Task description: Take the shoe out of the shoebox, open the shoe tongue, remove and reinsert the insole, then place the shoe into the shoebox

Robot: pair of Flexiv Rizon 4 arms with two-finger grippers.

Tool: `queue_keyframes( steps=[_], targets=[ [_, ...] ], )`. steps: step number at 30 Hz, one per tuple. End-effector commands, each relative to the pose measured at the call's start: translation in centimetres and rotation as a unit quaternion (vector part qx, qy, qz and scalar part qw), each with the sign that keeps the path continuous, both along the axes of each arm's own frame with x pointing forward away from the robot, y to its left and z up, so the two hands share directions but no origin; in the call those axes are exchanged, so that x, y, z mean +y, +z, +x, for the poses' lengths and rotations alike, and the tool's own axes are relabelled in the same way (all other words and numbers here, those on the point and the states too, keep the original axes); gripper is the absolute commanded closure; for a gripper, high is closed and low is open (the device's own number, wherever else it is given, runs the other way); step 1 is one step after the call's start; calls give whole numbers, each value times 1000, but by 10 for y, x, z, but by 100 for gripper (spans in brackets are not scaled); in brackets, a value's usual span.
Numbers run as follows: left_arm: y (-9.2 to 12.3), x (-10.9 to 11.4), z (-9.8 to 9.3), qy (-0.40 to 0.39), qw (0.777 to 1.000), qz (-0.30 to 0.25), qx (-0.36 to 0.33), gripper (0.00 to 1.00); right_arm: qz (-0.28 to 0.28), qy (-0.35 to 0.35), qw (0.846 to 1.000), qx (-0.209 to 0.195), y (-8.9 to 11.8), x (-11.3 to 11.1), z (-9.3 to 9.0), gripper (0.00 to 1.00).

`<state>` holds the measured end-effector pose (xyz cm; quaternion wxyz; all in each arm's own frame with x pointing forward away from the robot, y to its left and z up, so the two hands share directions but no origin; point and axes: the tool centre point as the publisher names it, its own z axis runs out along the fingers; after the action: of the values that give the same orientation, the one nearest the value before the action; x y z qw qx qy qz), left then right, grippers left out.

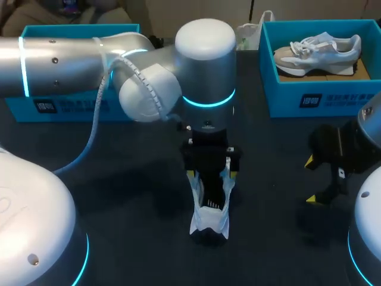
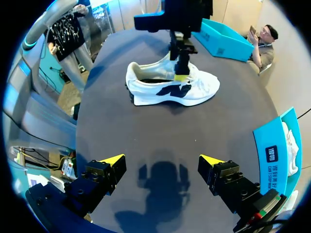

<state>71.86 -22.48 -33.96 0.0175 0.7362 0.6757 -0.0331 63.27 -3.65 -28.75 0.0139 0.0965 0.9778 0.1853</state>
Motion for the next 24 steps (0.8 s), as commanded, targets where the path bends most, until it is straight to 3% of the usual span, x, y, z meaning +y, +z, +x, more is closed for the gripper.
queue_keyframes(
  steps=[1,16,17,19,21,24],
  targets=[
    [17,3,13,9,1000,-1,-6,0,-1,-1,1000,-1,0,0,-1,0],
    [70,7,73,8,1000,-1,2,0,-1,-1,1000,-1,0,0,-1,0],
    [72,6,76,4,1000,1,7,2,-1,-1,1000,-1,0,0,-1,0],
    [74,6,79,3,1000,3,7,20,-1,-1,1000,-1,0,0,-1,0],
    [76,4,84,1,1000,4,13,47,-1,-1,1000,-1,0,0,-1,0],
    [78,3,86,-4,1000,9,15,54,-1,-1,1000,-1,0,0,-1,0]
  ],
)
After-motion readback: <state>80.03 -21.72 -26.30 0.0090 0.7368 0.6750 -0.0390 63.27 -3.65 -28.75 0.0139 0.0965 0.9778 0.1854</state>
